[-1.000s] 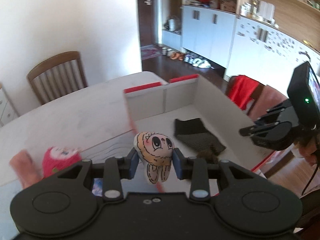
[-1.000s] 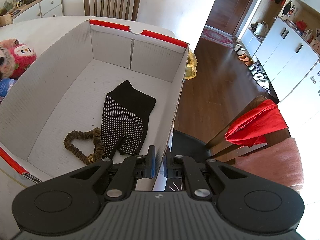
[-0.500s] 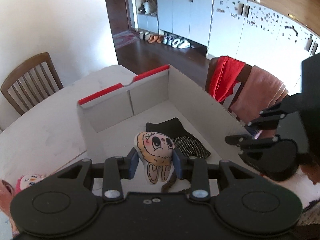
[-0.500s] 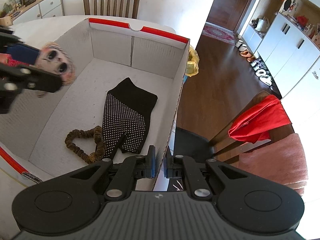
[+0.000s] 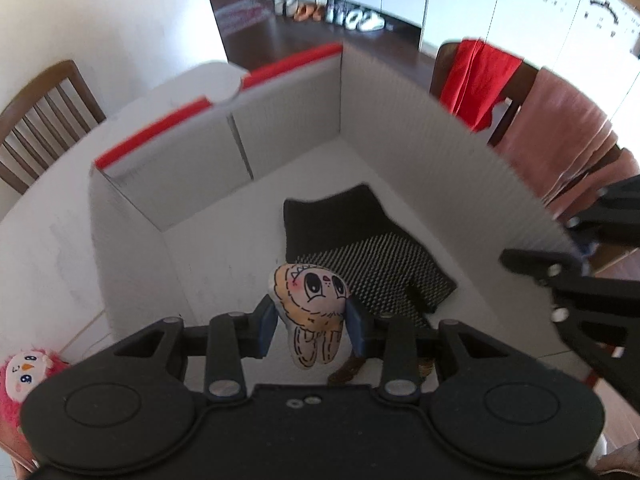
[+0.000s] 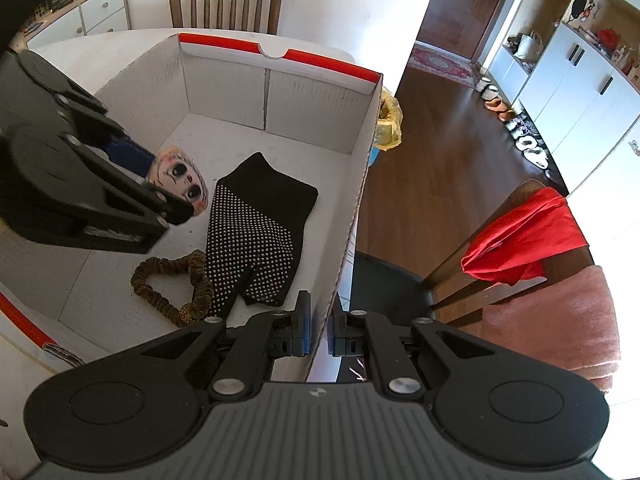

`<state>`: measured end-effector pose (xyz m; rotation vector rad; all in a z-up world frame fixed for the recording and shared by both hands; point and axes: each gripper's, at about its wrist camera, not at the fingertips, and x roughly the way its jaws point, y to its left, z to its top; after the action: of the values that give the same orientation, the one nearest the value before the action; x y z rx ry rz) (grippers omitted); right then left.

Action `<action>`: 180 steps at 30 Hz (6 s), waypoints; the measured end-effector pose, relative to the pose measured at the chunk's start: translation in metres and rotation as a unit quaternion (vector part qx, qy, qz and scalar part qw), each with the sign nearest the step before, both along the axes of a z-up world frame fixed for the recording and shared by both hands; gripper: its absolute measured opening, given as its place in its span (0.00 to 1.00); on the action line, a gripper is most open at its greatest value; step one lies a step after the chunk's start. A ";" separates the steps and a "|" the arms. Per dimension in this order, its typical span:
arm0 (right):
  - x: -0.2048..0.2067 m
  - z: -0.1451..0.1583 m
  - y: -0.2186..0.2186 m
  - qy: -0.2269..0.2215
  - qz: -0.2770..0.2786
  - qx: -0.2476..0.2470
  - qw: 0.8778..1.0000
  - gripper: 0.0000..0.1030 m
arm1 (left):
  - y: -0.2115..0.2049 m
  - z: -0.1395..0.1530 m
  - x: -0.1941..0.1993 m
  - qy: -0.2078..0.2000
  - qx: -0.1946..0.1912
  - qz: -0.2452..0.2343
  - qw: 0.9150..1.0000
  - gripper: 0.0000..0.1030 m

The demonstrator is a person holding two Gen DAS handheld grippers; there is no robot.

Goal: Organize objects
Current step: 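Carry the cartoon cushion into the box and release it near the bracelet, then move the left gripper back toward the pile beside the blue book, then grasp the blue book with the left gripper, then carry the blue book into the box and release it onto the glove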

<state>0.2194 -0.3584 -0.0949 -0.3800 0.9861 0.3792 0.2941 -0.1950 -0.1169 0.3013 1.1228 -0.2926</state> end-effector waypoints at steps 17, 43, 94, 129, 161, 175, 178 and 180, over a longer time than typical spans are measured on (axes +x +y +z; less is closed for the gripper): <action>0.001 -0.001 0.001 0.004 -0.002 0.001 1.000 0.08 | 0.001 -0.026 0.006 0.060 0.012 0.000 0.998 0.37; 0.001 0.000 -0.002 0.001 0.002 -0.003 1.000 0.08 | 0.020 0.042 -0.028 -0.028 -0.047 0.017 0.998 0.55; 0.000 0.000 -0.001 0.001 0.011 -0.021 1.000 0.08 | 0.182 0.003 -0.105 -0.098 -0.030 0.185 0.977 0.97; 0.001 0.000 0.002 0.003 0.009 -0.021 1.000 0.08 | 0.156 -0.034 -0.080 -0.097 0.038 0.254 0.961 0.78; 0.001 0.000 0.004 0.002 0.010 -0.022 1.000 0.08 | 0.113 0.063 -0.092 -0.147 -0.035 0.158 0.976 0.73; 0.002 0.000 0.005 0.000 0.011 -0.021 1.000 0.08 | 0.056 0.093 -0.069 -0.163 -0.063 0.078 0.982 0.73; 0.003 0.000 0.006 0.001 0.011 -0.018 1.000 0.08 | 0.044 0.095 -0.058 -0.158 -0.071 0.064 0.983 0.73; 0.003 0.000 0.006 0.002 0.012 -0.016 1.000 0.08 | 0.035 0.094 -0.049 -0.158 -0.068 0.055 0.984 0.73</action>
<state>0.2222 -0.3529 -0.0949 -0.4206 0.9928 0.3850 0.2454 -0.1595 -0.0230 0.1572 0.7987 -0.2125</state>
